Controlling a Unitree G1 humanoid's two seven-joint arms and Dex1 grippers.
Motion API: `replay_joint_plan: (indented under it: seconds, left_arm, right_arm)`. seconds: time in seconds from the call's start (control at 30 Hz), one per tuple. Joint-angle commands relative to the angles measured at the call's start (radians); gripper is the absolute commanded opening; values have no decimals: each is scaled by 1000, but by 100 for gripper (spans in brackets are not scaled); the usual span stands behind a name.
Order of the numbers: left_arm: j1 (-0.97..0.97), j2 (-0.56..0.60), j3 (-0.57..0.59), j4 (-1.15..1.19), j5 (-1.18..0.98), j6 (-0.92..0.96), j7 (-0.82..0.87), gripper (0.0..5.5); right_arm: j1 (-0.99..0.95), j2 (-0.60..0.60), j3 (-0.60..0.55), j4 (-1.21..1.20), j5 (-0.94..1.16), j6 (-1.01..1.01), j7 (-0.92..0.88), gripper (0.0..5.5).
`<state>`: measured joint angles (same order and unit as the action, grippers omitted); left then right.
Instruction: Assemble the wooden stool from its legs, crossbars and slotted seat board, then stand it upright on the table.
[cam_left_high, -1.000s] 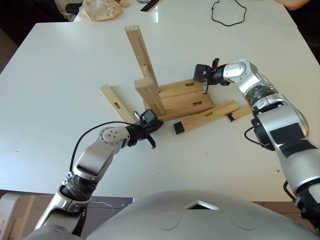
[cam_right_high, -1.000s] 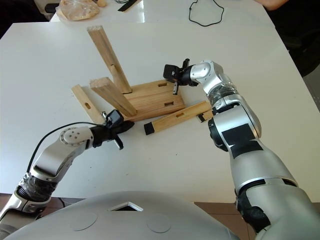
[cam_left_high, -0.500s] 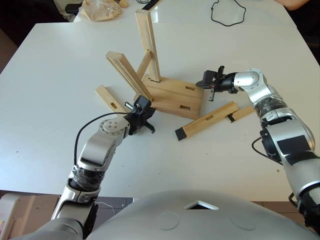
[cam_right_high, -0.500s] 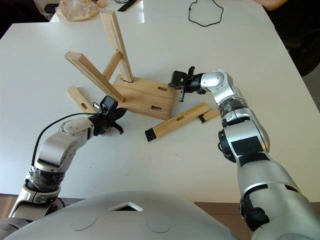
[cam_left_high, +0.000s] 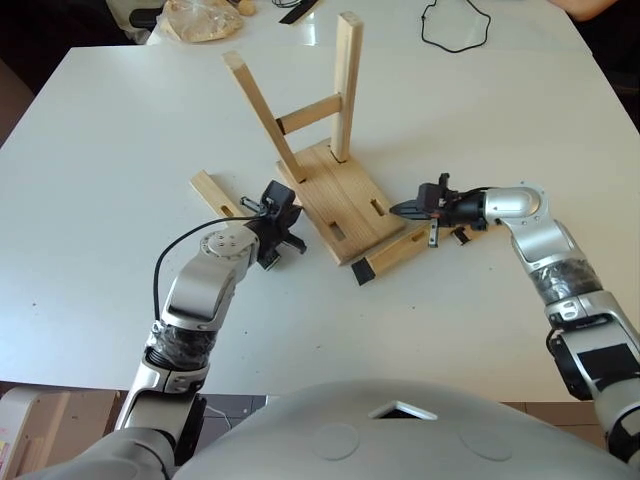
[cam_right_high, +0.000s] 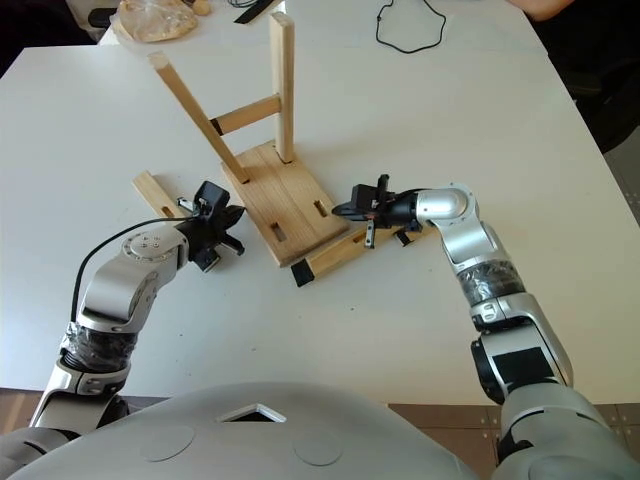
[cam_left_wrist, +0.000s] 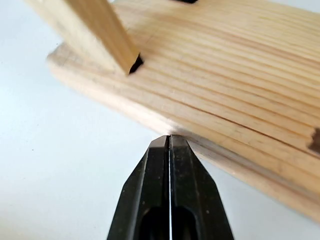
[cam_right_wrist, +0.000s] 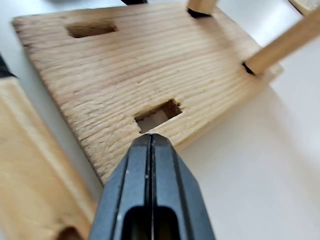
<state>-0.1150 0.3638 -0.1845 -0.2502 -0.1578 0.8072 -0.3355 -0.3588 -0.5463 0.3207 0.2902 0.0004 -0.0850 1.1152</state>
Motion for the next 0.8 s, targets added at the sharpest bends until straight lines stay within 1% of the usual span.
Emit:
replay_joint_plan:
  seconds: [0.03,0.2,0.43,0.67,0.73,0.8]
  left_arm:
    - [-38,-16,-12,41,0,-23,-26,0]
    - [-52,-20,-3,66,-4,-38,-45,0]
    - [-39,-24,25,64,-9,-40,-46,0]
    - [-70,-49,43,123,-3,-70,-34,0]
    - [-76,-49,52,133,-2,-76,-33,0]
    - [-72,-43,66,125,-3,-75,-30,0]
  right_arm:
    - [77,13,70,-75,-18,100,24,2]
    - [130,33,105,-186,-15,164,-5,2]
    - [151,45,100,-223,-4,210,-56,2]
    - [171,100,128,-269,15,262,-96,2]
    - [171,102,115,-265,19,259,-109,2]
    - [167,113,59,-278,66,260,-134,2]
